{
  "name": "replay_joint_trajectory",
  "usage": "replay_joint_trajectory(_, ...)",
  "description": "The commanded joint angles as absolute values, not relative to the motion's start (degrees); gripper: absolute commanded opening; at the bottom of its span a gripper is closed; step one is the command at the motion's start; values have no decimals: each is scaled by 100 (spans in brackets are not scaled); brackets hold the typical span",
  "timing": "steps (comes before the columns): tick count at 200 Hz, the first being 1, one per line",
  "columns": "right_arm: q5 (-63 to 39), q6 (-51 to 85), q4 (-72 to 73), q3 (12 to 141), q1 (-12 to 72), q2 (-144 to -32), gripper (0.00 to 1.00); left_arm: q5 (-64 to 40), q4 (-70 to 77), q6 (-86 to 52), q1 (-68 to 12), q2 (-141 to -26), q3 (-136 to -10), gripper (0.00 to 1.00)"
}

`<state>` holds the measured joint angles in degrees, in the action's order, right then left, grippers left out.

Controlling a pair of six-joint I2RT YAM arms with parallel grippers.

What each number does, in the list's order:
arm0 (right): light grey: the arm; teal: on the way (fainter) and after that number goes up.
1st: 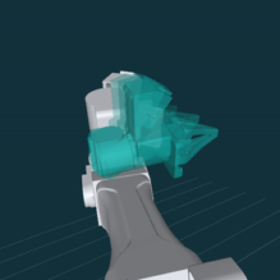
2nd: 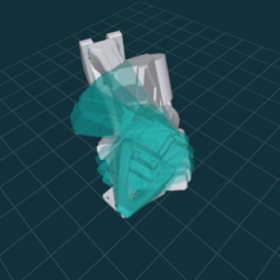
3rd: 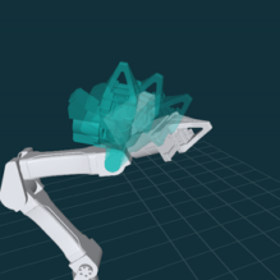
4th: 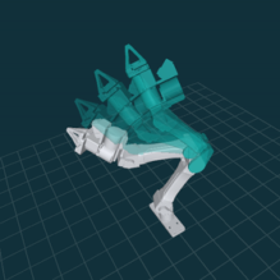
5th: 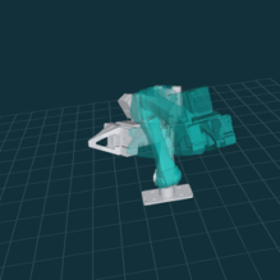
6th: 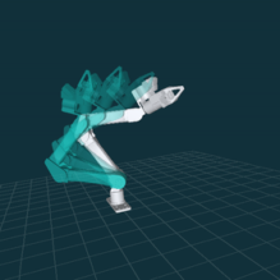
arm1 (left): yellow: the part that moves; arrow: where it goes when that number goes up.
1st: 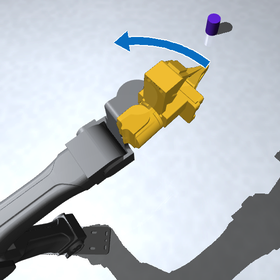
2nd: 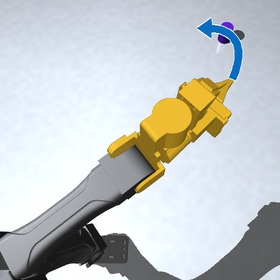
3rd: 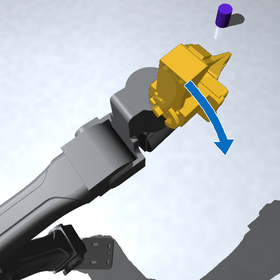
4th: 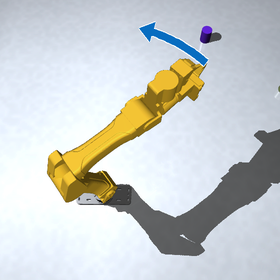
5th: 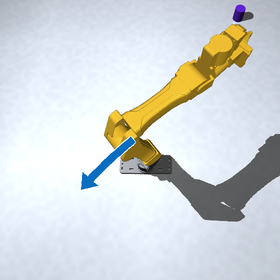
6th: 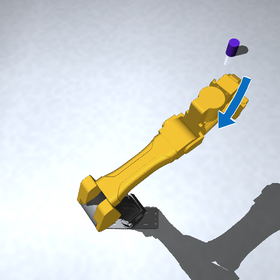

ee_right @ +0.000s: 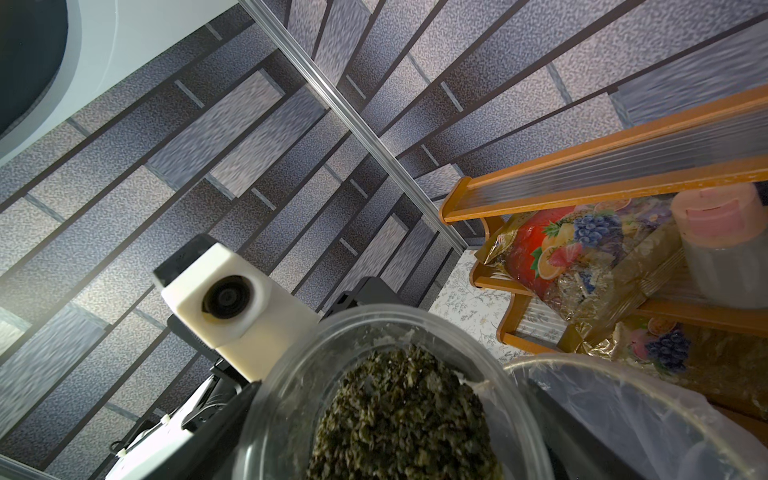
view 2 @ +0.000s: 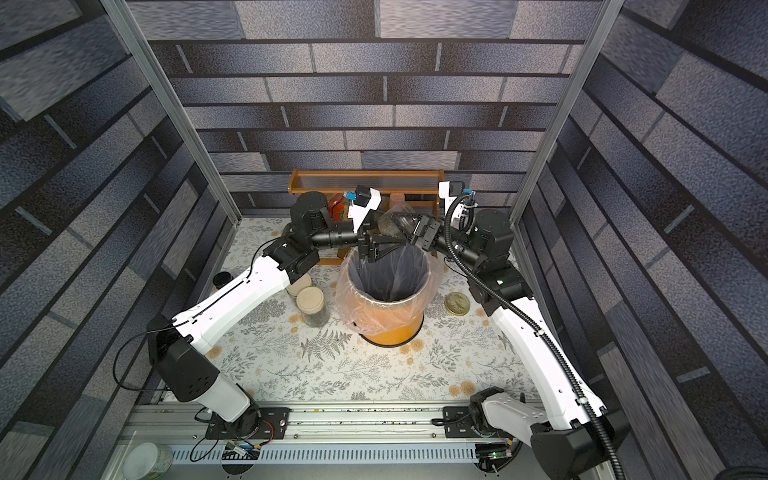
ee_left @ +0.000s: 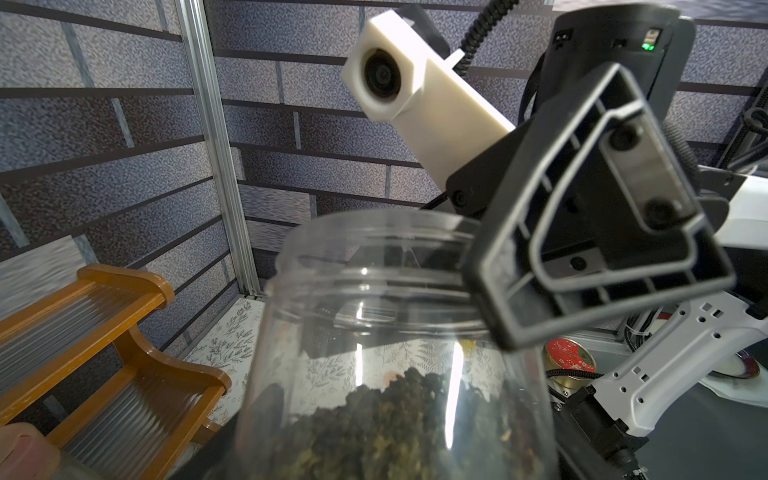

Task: Empty moldy tea leaves from jars
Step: Pour the moldy tea leaves from the jar into the trash bin.

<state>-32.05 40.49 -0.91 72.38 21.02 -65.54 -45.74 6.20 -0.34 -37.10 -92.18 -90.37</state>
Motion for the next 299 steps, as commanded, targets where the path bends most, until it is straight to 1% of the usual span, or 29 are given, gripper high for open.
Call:
replay_joint_trajectory(1, -3245, 4173, 180, 7401, 2134, -6604, 92, -4560, 670, 105, -3744, -9281, -9349, 35)
replay_joint_trajectory(35, -3213, 4248, 263, 7420, 2135, -6634, 86, -4592, 598, 140, -3747, -9313, -9448, 35)
replay_joint_trajectory(60, -3218, 4341, 335, 7450, 2135, -6669, 79, -4576, 598, 167, -3747, -9316, -9430, 38)
replay_joint_trajectory(79, -3232, 4423, 391, 7458, 2130, -6706, 77, -4555, 632, 150, -3750, -9316, -9414, 41)
replay_joint_trajectory(85, -3243, 4454, 412, 7454, 2131, -6706, 77, -4535, 649, 150, -3747, -9309, -9409, 45)
replay_joint_trajectory(93, -3241, 4497, 435, 7448, 2136, -6708, 77, -4489, 683, 149, -3749, -9300, -9385, 53)
replay_joint_trajectory(100, -3241, 4525, 448, 7454, 2135, -6706, 77, -4451, 754, 149, -3748, -9281, -9351, 62)
replay_joint_trajectory(107, -3249, 4556, 464, 7462, 2136, -6706, 77, -4413, 847, 145, -3748, -9256, -9287, 74)
replay_joint_trajectory(112, -3251, 4576, 468, 7470, 2135, -6717, 77, -4384, 923, 136, -3742, -9234, -9239, 80)
replay_joint_trajectory(128, -3280, 4661, 466, 7529, 2134, -6739, 77, -4305, 1328, 57, -3726, -9150, -9030, 90)
replay_joint_trajectory(134, -3303, 4711, 478, 7562, 2125, -6748, 77, -4239, 1578, 5, -3719, -9113, -8914, 98)
replay_joint_trajectory(137, -3309, 4744, 475, 7567, 2132, -6756, 77, -4192, 1724, -18, -3717, -9082, -8826, 100)
replay_joint_trajectory(163, -3417, 4984, 536, 7645, 2136, -6816, 78, -3860, 2948, -83, -3734, -8885, -8171, 100)
replay_joint_trajectory(191, -3557, 5268, 539, 7801, 2133, -6897, 78, -3113, 4289, -97, -3813, -8823, -7629, 100)
replay_joint_trajectory(213, -3699, 5470, 493, 7958, 2130, -6974, 78, -2910, 5219, -254, -3814, -8913, -7473, 100)
replay_joint_trajectory(248, -3852, 5695, 394, 8189, 2131, -7072, 78, -2969, 5869, -248, -3888, -9123, -7624, 100)
replay_joint_trajectory(299, -4020, 5898, 336, 8373, 2124, -7119, 78, -3102, 6138, -312, -3914, -9524, -8082, 100)
